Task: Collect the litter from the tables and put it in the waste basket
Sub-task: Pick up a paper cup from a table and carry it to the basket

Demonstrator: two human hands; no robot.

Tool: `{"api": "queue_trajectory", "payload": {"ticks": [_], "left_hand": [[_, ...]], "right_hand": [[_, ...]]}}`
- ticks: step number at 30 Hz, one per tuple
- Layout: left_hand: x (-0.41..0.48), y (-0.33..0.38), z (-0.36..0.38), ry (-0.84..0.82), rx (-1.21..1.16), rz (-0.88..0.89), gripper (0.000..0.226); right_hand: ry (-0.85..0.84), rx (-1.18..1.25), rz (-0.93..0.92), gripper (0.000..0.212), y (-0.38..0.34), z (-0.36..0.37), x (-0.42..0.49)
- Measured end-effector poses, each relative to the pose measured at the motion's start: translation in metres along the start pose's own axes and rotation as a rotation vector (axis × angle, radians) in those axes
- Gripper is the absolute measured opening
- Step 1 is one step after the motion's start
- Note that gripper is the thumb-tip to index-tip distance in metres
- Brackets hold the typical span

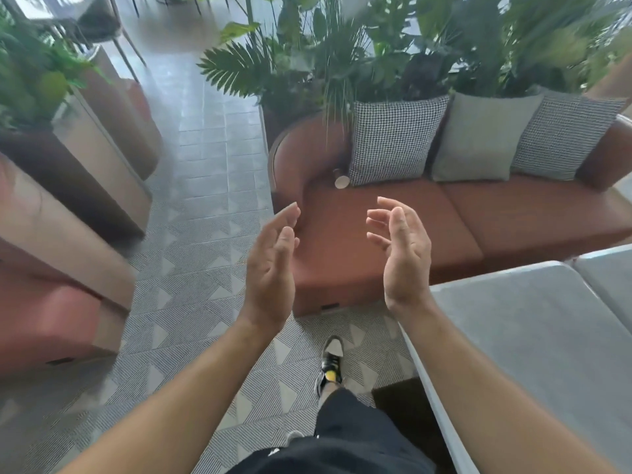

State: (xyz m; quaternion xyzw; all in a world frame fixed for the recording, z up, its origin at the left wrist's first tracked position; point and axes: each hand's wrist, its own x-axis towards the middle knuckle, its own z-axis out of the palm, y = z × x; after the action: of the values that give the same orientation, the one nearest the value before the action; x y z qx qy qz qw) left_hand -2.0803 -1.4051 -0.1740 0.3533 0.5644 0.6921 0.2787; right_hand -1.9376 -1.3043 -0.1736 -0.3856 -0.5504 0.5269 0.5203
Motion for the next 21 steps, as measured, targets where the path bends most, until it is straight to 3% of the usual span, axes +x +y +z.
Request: {"api": "queue_trajectory", "payload": {"ticks": [10,15,21], "left_hand": [[0.170,-0.060,0.046,-0.002,-0.003,-0.046,0.035],[0.264,-0.102,0.083,0.010,0.023,-0.080,0.041],[0.354,-0.157,0.108,0.016,0.087,-0.110,0.040]], "right_hand": [[-0.002,-0.015,0.081,0.044,0.076,0.025,0.165],[-0.080,-0.048,0.137,0.028,0.115,0.030,0.275],[-0.108,-0.044,0.200,0.033,0.163,0.041,0.372]]}}
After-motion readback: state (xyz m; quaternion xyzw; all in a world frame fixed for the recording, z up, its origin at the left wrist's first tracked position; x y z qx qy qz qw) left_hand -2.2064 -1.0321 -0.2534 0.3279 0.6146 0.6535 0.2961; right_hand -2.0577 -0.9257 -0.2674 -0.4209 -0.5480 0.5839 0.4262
